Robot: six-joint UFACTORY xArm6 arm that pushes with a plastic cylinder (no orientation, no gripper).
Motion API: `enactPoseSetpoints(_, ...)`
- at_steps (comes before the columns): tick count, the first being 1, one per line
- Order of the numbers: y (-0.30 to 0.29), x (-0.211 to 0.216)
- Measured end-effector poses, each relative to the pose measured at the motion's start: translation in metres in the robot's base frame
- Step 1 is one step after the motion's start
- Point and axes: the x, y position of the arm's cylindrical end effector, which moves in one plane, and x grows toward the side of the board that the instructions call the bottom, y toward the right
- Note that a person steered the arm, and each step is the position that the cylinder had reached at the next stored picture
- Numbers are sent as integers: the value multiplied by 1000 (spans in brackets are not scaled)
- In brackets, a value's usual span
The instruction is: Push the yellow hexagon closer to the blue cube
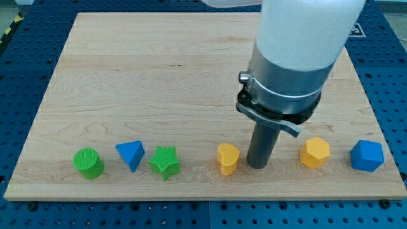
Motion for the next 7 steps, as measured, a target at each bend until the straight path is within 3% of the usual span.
enactPoseSetpoints(4,-29,2)
enactPoseSetpoints(7,33,7)
